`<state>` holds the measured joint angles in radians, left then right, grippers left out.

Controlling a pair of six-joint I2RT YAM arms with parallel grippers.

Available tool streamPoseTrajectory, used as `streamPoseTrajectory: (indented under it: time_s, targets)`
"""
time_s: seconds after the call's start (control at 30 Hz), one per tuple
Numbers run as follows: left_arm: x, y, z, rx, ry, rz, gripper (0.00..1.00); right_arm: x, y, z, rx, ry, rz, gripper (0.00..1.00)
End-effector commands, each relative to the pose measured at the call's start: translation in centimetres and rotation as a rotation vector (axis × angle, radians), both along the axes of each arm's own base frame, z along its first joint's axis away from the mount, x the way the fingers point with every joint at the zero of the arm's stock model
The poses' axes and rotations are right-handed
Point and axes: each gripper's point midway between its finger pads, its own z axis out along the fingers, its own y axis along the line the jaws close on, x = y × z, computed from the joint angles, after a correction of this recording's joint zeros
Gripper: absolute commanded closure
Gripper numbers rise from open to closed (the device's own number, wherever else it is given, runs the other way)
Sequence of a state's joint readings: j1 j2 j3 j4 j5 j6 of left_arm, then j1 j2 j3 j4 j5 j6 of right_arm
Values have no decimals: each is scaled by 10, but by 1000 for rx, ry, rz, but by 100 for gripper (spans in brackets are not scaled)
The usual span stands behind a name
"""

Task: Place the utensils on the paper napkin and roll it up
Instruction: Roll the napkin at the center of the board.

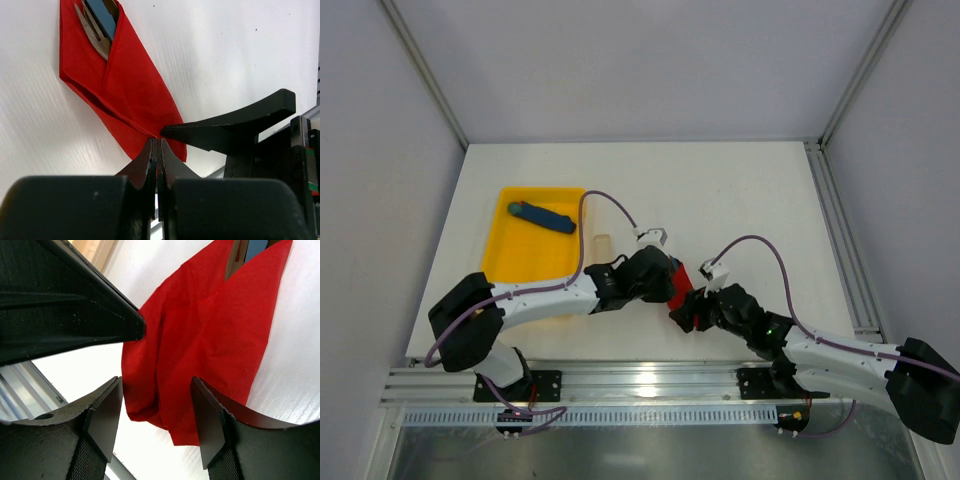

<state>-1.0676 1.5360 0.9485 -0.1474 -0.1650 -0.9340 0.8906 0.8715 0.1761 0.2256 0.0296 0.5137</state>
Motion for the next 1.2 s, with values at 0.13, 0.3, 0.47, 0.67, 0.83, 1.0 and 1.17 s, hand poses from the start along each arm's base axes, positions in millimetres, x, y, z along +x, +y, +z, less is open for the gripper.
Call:
streamPoseTrajectory:
  time_s: [0.13, 0.3, 0.47, 0.67, 0.83, 1.0, 1.17]
  targets:
    - [5, -9, 8, -14, -20, -1, 100, 31, 13, 36, 38, -143, -91, 40]
    - [4, -12, 5, -14, -7, -5, 100, 30, 20, 39, 53, -174, -61, 42]
    - [3, -13, 4, -16, -1, -8, 100, 30, 24, 37, 55, -177, -51, 42]
    - [4, -13, 6, -21, -8, -3, 100, 32, 27, 35, 44, -178, -58, 43]
    - [5, -14, 9, -16, -7, -4, 100, 34, 31, 33, 62, -171, -63, 49]
    - [4, -15, 7, -10, 1, -11, 100, 35, 32, 31, 73, -166, -74, 56]
    - [5, -13, 5, -4, 20, -5, 100, 35, 25, 25, 79, -152, -112, 79]
